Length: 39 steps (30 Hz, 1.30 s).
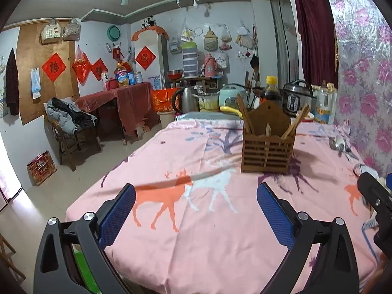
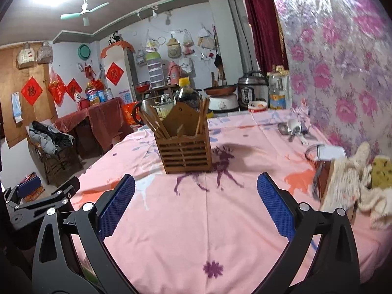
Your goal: Organize utensils
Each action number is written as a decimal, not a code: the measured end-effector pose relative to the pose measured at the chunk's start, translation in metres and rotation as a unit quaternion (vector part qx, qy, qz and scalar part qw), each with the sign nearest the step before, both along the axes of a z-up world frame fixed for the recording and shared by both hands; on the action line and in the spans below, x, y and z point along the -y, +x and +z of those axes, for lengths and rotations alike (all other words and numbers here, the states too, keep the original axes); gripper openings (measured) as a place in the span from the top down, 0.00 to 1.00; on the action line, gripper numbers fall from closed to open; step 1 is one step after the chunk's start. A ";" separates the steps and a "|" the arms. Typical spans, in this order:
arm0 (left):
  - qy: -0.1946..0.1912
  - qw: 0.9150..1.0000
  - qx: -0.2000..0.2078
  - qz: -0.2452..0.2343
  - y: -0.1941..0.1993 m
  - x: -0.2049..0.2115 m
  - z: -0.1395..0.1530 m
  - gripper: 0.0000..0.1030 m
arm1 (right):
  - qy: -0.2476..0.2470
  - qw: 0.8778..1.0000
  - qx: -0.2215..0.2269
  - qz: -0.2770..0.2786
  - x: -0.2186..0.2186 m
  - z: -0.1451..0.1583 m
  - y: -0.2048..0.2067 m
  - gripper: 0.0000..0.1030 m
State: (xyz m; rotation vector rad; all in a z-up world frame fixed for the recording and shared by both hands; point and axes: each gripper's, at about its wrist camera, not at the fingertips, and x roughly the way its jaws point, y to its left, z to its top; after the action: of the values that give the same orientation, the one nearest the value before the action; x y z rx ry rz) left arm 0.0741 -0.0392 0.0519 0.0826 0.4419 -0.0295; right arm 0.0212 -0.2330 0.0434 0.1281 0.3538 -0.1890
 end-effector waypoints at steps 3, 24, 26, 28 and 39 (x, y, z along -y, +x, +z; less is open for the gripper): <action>-0.011 1.000 -0.001 0.000 0.003 -0.005 0.001 0.06 | 0.016 1.000 0.007 -0.001 0.004 0.004 0.003 0.07; -0.016 1.000 -0.018 -0.018 -0.001 -0.003 -0.008 0.06 | -0.027 0.999 0.011 0.018 -0.016 0.000 -0.008 0.07; -0.015 1.000 -0.017 -0.017 -0.001 -0.002 -0.008 0.06 | -0.026 0.999 0.010 0.018 -0.016 0.000 -0.008 0.07; -0.015 1.000 -0.018 -0.018 -0.001 -0.002 -0.008 0.06 | -0.026 0.999 0.011 0.018 -0.016 0.000 -0.008 0.07; -0.016 1.000 -0.019 -0.018 -0.002 -0.001 -0.008 0.06 | -0.027 0.999 0.012 0.018 -0.016 0.000 -0.008 0.07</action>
State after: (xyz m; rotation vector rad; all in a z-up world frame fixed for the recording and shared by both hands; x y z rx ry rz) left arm 0.0725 -0.0384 0.0437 0.0594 0.4769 -0.0726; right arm 0.0136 -0.2174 0.0435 0.0701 0.3274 -0.1618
